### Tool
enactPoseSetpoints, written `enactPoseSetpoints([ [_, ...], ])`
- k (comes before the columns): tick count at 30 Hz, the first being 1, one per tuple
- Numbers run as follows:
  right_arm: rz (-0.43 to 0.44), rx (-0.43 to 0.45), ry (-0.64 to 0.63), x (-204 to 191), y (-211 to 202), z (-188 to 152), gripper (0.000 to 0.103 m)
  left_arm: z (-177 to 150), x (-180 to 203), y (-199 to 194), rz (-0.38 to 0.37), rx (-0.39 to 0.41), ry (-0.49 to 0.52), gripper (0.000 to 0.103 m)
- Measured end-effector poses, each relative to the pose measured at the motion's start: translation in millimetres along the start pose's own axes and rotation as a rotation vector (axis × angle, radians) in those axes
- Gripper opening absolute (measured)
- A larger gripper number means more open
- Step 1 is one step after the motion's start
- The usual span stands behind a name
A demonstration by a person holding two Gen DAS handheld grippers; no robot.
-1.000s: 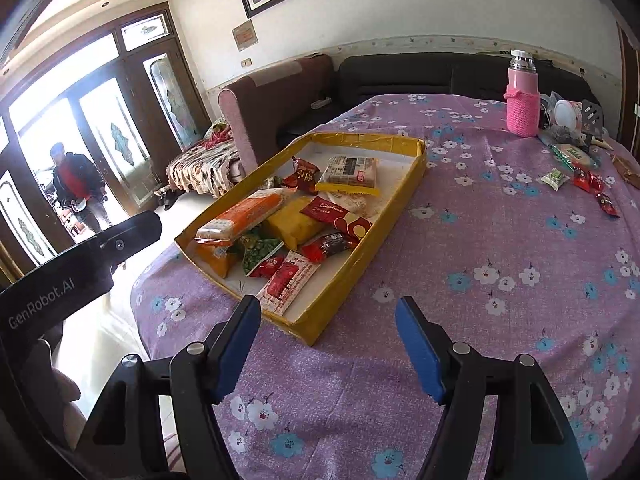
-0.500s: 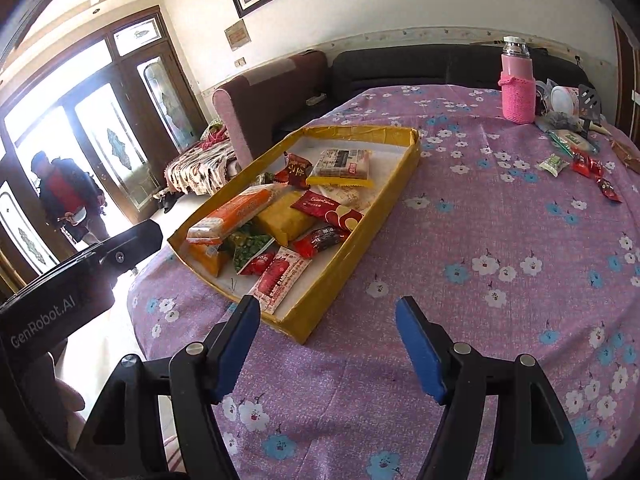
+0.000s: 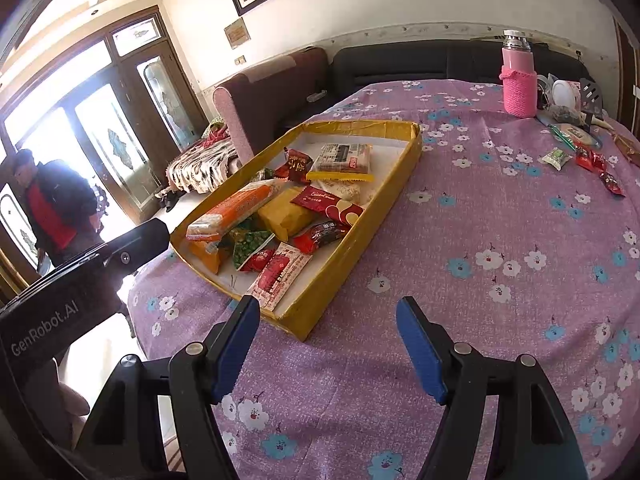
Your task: Organize snacks
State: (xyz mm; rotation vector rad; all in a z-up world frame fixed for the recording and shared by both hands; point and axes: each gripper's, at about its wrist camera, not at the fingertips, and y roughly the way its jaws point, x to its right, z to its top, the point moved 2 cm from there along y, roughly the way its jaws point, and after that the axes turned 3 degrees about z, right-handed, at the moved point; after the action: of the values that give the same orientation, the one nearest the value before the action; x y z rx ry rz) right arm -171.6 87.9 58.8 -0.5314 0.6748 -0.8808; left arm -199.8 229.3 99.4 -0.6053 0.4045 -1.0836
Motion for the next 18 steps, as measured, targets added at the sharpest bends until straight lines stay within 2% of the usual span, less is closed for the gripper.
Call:
enactPoseSetpoints([
  [18, 0.005, -0.012, -0.002, -3.4, 7.3, 1.8, 0.073, 2.5, -8.9, 2.0, 0.005, 0.000, -0.028, 0.086],
])
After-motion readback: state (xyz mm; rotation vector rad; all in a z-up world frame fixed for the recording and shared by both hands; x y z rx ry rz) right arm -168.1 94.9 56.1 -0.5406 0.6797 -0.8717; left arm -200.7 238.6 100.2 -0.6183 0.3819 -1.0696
